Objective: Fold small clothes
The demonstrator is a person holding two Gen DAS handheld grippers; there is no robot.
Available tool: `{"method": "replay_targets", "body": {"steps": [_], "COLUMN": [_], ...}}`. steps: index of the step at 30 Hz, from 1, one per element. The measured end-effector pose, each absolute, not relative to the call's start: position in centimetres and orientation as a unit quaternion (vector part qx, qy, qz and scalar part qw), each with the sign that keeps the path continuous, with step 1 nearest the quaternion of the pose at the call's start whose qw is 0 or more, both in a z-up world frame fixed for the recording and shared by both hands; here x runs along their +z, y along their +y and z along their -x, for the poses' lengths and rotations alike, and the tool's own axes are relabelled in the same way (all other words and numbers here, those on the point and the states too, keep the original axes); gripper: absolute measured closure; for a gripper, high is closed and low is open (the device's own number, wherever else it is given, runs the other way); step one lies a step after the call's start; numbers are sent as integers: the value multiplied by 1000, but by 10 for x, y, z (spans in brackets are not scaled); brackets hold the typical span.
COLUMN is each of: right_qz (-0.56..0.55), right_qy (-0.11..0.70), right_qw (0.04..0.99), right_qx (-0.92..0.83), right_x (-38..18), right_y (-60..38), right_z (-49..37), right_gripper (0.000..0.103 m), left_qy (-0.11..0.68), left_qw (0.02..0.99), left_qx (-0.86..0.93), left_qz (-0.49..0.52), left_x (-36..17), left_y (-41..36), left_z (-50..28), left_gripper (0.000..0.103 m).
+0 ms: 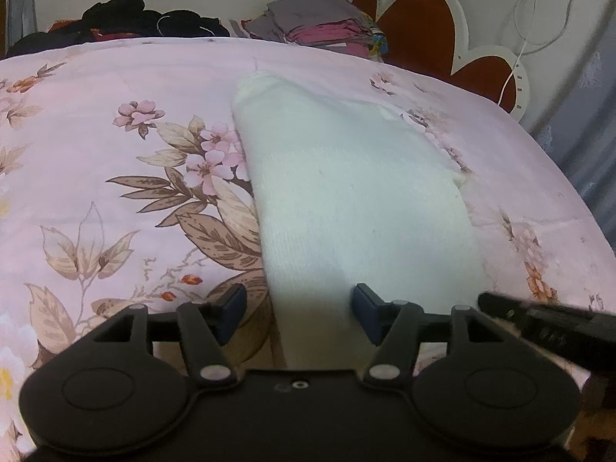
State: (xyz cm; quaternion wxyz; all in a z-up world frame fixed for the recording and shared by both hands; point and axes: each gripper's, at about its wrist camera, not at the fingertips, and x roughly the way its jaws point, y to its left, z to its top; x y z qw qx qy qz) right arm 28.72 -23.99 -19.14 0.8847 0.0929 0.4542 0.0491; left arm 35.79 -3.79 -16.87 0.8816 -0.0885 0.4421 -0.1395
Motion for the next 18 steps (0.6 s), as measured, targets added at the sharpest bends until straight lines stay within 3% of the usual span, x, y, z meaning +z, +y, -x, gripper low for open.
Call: {"method": "replay_targets", "body": {"steps": [6,14,16,18], "right_qz": [-105,-145,-145,-144], "right_qy": [464,418,412,404], "right_qw": [878,894,896,899], "right_qx": [56,77,85,91], "right_x": [-184,-160,-157,-154], "right_y": [-245,-255,-253,-251], "right_z": [-293,-316,-332,-347], "right_gripper": [95,92,82,35], "left_qy": [431,410,405,403], "left_qw": [886,897,898,900], "left_qx": [-139,-101,-96,-87], "left_qz": [101,133,140,145], "left_x": [-156,-142,-141,-139], "left_y": [-34,-25,-25,-26], "left_z": [-356,-379,-389,-399], "left_gripper": [32,31,31,31]}}
